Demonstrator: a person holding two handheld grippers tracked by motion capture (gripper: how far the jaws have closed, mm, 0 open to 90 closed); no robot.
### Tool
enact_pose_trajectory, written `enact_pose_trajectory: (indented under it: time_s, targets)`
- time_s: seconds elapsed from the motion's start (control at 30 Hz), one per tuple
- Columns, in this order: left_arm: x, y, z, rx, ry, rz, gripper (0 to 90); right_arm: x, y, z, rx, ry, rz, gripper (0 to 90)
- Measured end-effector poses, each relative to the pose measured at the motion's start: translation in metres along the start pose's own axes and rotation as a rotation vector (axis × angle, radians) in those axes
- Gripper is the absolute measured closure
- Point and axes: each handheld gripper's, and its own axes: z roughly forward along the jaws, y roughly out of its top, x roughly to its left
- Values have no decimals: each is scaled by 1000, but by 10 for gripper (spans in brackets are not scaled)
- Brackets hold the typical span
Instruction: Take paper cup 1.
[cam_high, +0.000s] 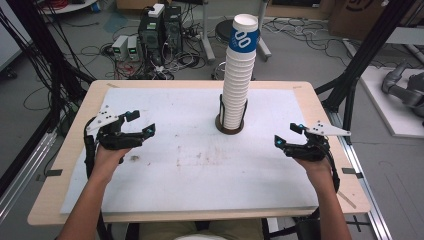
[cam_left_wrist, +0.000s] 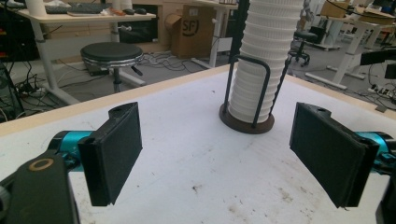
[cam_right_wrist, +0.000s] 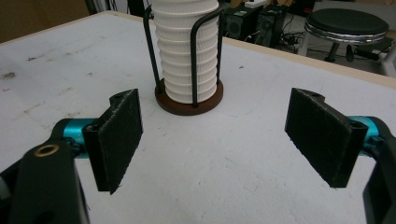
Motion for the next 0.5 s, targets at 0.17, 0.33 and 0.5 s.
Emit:
enact_pose_trajectory:
  time_s: [0.17, 0.33, 0.5]
  targets:
    - [0, -1, 2, 3, -5, -6, 168, 0, 0, -1, -1, 5, 7, 195]
    - [2, -2, 3, 5, -3, -12, 168, 0, -2, -3, -12, 9, 15, 195]
    - [1, -2, 4, 6, -8, -18, 168, 2, 1, -4, -25, 21, 17, 195]
